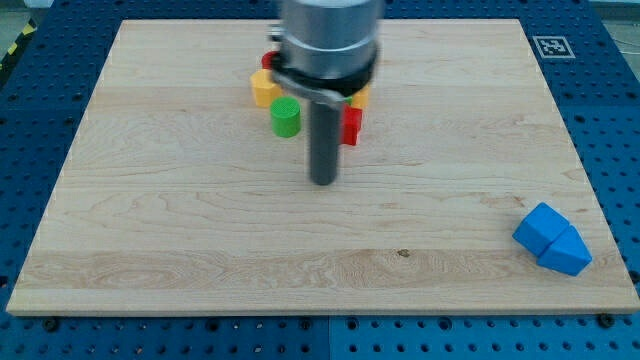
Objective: Push the green star to the top right side of the board
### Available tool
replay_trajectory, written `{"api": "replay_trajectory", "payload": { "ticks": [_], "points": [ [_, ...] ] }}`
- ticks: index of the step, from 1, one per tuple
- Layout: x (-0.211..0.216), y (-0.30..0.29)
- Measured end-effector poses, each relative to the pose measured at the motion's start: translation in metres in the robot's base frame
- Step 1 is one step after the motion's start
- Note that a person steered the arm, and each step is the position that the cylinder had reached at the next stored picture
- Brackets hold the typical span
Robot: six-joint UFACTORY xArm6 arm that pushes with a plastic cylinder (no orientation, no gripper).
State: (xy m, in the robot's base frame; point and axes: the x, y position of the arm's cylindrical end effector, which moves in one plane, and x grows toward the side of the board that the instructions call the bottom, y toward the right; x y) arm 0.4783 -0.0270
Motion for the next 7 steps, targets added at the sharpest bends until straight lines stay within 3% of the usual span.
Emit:
{"api": "replay_trajectory", "payload": {
  "ticks": [1, 3, 7],
  "points": [
    [-0.018, -0.04],
    [-0.059, -0.04],
    [-0.084, 0.012]
  ]
}}
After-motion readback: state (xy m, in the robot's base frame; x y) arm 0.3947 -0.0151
